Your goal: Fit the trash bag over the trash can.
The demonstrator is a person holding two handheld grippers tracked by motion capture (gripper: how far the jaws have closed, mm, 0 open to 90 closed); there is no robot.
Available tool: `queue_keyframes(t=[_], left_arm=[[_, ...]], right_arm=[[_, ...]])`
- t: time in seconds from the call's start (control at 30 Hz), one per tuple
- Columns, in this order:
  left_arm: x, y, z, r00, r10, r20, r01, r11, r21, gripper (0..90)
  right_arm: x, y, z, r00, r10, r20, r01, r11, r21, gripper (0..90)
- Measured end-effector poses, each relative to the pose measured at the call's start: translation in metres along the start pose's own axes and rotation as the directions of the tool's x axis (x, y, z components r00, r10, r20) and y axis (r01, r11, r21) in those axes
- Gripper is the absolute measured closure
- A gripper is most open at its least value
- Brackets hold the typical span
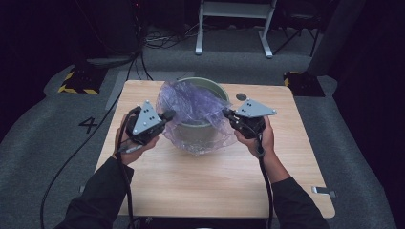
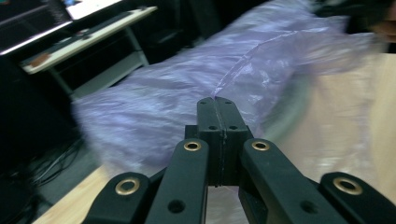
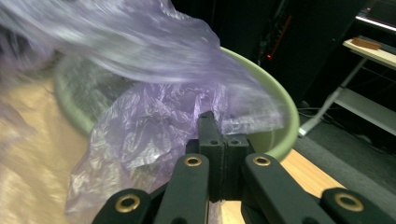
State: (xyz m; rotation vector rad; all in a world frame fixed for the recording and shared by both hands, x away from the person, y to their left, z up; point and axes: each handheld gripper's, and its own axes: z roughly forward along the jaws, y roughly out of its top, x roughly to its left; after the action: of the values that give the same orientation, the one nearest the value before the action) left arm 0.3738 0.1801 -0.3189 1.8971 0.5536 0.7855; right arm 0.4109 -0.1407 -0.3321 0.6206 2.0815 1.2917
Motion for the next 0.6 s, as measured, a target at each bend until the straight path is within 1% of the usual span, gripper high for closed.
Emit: queue_keyframes(t=[0.03,0.07,0.1,0.13,0.17,0.2,0.23,0.3,0.33,0.4,0.43,0.47,0.53,0.57,0.6], left_arm=[[0.006,-0.001,0.0,0.9997,-0.024,0.005,0.024,0.9997,-0.006,89.8],[0.012,-0.003,0.0,0.9989,-0.046,-0.007,0.046,0.9989,-0.008,89.8],[0.019,-0.005,0.0,0.9982,-0.056,-0.019,0.056,0.9984,-0.002,89.8],[0.025,-0.006,0.001,0.9968,-0.079,-0.011,0.079,0.9969,-0.002,89.8],[0.032,-0.009,0.003,0.9956,-0.093,-0.011,0.093,0.9956,0.001,89.8],[0.036,-0.011,0.005,0.9945,-0.102,-0.023,0.103,0.9947,0.01,89.8],[0.04,-0.012,0.006,0.9933,-0.113,-0.025,0.113,0.9935,0.013,89.9],[0.049,-0.017,0.011,0.9905,-0.137,-0.012,0.137,0.9904,0.015,89.8],[0.052,-0.019,0.014,0.9896,-0.142,-0.019,0.143,0.9895,0.023,89.8],[0.059,-0.023,0.02,0.9842,-0.177,-0.01,0.177,0.984,0.021,89.8],[0.063,-0.026,0.023,0.9797,-0.201,0.0,0.201,0.9795,0.018,89.8],[0.065,-0.028,0.026,0.9787,-0.205,-0.011,0.205,0.9785,0.024,89.9],[0.071,-0.033,0.031,0.9744,-0.224,-0.022,0.225,0.9739,0.034,89.9],[0.072,-0.035,0.033,0.9744,-0.223,-0.031,0.224,0.9737,0.042,89.9],[0.075,-0.038,0.036,0.973,-0.228,-0.038,0.229,0.9724,0.045,89.8]], right_arm=[[-0.002,0.0,0.001,1.0,0.001,0.007,-0.001,1.0,0.005,90.0],[-0.004,0.0,0.002,1.0,0.005,0.009,-0.005,1.0,0.007,90.0],[-0.006,-0.001,0.003,0.9999,0.009,0.014,-0.009,1.0,0.007,90.0],[-0.008,-0.001,0.005,0.9997,0.012,0.021,-0.013,1.0,0.011,90.0],[-0.011,-0.002,0.006,0.9995,0.013,0.028,-0.014,1.0,0.018,90.0],[-0.014,-0.003,0.008,0.9993,0.02,0.03,-0.02,1.0,0.024,90.0],[-0.017,-0.003,0.01,0.9991,0.026,0.034,-0.027,0.999,0.028,90.0],[-0.023,-0.005,0.012,0.9983,0.039,0.043,-0.041,0.999,0.032,90.0],[-0.026,-0.006,0.013,0.9979,0.05,0.042,-0.051,0.998,0.034,90.0],[-0.031,-0.01,0.016,0.9964,0.063,0.057,-0.066,0.997,0.045,90.0],[-0.034,-0.011,0.017,0.9958,0.073,0.055,-0.075,0.996,0.047,90.0],[-0.037,-0.012,0.018,0.9951,0.085,0.052,-0.087,0.995,0.054,90.0],[-0.042,-0.016,0.019,0.9928,0.102,0.064,-0.106,0.993,0.061,90.0],[-0.045,-0.018,0.02,0.9915,0.112,0.067,-0.116,0.991,0.062,90.0],[-0.047,-0.019,0.021,0.9906,0.12,0.067,-0.124,0.99,0.064,90.0]])
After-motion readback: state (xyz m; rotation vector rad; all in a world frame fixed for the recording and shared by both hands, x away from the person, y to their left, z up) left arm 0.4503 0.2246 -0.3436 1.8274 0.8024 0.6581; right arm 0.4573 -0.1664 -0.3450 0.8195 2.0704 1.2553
